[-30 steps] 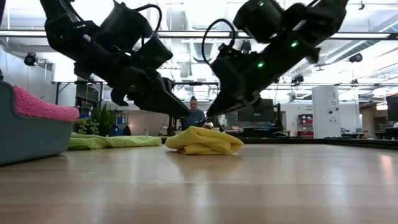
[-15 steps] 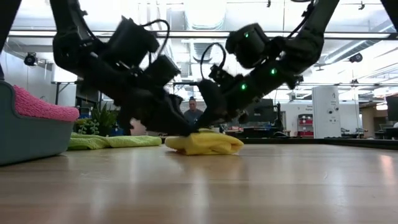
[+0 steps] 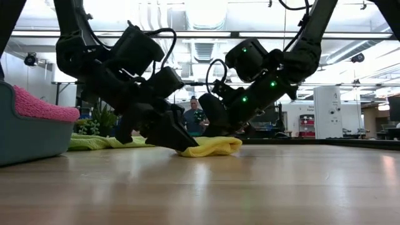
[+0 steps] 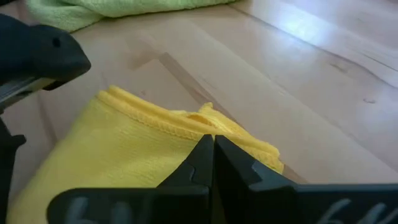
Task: Fold microfiber towels
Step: Fold the yellow microfiber cloth, then put the yellow microfiber cloth into the blue bin
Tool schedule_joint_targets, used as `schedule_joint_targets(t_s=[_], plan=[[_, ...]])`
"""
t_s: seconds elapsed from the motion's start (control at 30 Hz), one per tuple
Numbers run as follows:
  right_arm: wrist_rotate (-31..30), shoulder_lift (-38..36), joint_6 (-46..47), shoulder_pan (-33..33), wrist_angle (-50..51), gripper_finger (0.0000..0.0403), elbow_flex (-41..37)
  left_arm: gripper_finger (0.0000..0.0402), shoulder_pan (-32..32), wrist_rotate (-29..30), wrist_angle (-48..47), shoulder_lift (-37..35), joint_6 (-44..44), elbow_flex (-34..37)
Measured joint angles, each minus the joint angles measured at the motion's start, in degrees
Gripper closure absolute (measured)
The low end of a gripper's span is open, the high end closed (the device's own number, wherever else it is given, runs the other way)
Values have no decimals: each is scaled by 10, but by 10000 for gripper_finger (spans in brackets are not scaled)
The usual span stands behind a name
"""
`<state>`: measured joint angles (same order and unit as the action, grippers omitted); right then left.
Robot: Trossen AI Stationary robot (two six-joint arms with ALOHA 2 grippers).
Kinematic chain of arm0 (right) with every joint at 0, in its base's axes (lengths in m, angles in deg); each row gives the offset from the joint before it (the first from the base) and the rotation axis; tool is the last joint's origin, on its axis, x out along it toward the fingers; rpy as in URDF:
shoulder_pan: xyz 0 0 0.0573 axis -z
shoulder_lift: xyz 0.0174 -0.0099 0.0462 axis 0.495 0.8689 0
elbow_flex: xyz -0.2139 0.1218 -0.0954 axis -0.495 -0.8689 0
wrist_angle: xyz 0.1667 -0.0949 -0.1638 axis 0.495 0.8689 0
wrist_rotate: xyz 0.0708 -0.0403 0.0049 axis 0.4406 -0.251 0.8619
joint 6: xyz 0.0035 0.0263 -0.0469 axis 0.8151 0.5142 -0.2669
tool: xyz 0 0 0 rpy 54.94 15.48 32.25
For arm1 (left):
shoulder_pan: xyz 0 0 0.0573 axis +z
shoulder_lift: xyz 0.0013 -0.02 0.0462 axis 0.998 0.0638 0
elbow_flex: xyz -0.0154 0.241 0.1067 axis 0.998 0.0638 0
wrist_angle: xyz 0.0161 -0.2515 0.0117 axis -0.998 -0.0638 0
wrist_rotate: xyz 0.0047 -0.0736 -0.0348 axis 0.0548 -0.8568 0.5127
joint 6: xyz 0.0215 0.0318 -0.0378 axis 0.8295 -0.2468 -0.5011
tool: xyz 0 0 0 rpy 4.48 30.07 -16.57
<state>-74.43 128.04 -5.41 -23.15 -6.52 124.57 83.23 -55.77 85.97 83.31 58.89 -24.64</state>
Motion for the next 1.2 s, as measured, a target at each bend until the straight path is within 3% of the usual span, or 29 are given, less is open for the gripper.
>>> schedule_joint_targets(t_s=[0.23, 0.5, 0.67, 0.87, 1.2], plan=[[59, -51, 9, -1, 35, 394, -1, 366, 0, 4, -57, -65, 0, 3], [136, -125, 104, -1, 155, 377, -1, 366, 0, 23, -149, -143, 17, 3], [183, -161, 168, 3, 232, 326, -1, 366, 0, 72, -210, -170, 32, 6], [211, -168, 191, 21, 304, 236, -1, 366, 6, 130, -224, -164, 42, 12], [287, -114, 201, 55, 259, 123, -1, 366, 28, 145, -219, -134, 46, 10]])
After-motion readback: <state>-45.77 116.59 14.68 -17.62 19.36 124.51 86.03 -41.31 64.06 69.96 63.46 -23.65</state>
